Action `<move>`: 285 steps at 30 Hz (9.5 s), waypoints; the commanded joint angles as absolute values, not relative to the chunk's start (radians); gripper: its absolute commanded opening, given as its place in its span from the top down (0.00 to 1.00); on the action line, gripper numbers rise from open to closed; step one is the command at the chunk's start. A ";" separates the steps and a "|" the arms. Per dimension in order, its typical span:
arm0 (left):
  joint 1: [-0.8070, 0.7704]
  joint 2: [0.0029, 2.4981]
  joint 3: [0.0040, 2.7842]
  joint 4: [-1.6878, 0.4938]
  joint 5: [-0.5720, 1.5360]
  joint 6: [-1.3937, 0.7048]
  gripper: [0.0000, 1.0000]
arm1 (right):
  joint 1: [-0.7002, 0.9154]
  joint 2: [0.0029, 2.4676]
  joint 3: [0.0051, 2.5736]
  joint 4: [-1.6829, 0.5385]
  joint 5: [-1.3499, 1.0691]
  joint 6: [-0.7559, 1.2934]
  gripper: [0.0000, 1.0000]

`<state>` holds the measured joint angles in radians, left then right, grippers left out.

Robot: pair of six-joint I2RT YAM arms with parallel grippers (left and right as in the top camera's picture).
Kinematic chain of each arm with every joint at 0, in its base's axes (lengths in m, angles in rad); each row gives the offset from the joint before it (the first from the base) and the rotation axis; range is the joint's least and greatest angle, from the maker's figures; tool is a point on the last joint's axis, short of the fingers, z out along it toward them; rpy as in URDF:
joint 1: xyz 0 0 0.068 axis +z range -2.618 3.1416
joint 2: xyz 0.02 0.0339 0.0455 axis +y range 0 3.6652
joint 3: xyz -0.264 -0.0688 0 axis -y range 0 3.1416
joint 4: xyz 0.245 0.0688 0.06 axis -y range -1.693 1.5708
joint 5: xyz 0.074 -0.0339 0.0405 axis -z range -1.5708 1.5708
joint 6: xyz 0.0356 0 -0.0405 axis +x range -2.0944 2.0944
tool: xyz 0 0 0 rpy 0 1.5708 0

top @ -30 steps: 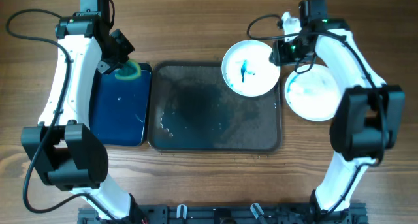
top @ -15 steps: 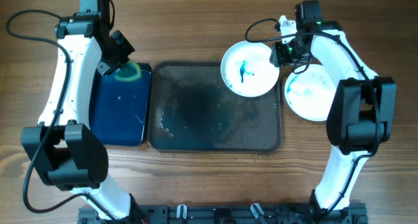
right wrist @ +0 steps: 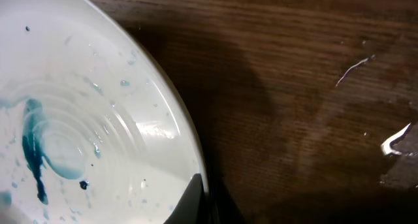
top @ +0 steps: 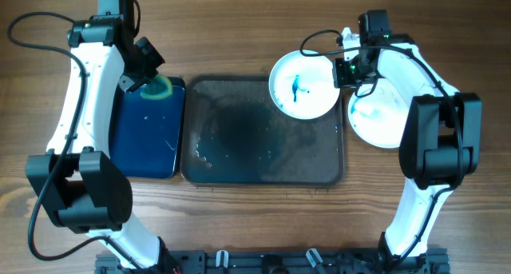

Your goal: Clean dirty plates on tray and stack at the side

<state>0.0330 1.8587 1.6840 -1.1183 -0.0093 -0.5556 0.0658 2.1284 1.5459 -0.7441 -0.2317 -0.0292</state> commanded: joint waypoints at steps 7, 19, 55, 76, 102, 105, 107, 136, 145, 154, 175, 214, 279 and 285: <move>0.026 1.846 1.692 -1.119 -0.019 -0.554 0.96 | 0.216 1.937 1.541 -0.917 -0.270 0.159 0.96; -0.086 1.846 1.595 -1.120 -0.017 -0.554 0.96 | 0.451 1.961 1.381 -0.837 -0.222 0.395 0.91; -0.365 1.846 1.142 -0.717 0.163 -0.345 0.96 | 0.451 2.014 1.275 -0.696 -0.316 0.367 0.96; -0.431 1.846 1.102 -0.517 0.096 -0.330 0.96 | 0.451 2.014 1.275 -0.692 -0.316 0.366 0.96; -0.390 1.846 1.101 -0.578 -0.045 -0.354 0.96 | 0.451 2.014 1.275 -0.741 -0.317 0.344 0.96; -0.390 1.846 1.099 -0.612 -0.172 -0.501 0.96 | 0.451 2.014 1.275 -0.735 -0.317 0.344 0.96; -0.391 1.846 1.099 -0.640 -0.167 -0.541 0.96 | 0.451 2.014 1.275 -0.725 -0.317 0.344 0.96; -0.427 1.851 1.097 -0.667 -0.453 -0.558 0.96 | 0.445 2.014 1.320 -0.696 -0.513 0.255 0.96; -0.440 1.852 1.097 -0.678 0.386 -0.254 0.96 | 0.446 2.014 1.320 -0.695 -0.495 0.255 0.96; -0.407 1.853 1.097 -0.602 -0.051 -0.409 0.96 | 0.445 2.014 1.320 -0.693 -0.495 0.255 0.96; -0.408 1.855 1.097 -0.606 -0.025 -0.443 0.96 | 0.445 2.014 1.320 -0.683 -0.490 0.272 0.95; 0.019 1.749 1.489 -1.095 -0.306 -0.584 0.96 | 0.455 2.078 1.320 -0.709 -0.318 0.238 0.96; 0.018 1.750 1.489 -1.029 -0.258 -0.583 0.96 | -0.160 1.505 1.320 -0.903 -0.119 0.497 0.96; 0.018 1.750 1.489 -1.032 -0.230 -0.583 0.96 | -0.374 1.562 1.164 -0.852 -0.050 0.499 0.96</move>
<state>0.0181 1.7603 1.4807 -1.0302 -0.2600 -0.5961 -0.3241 1.5196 1.2449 -0.8742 -0.0799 0.4862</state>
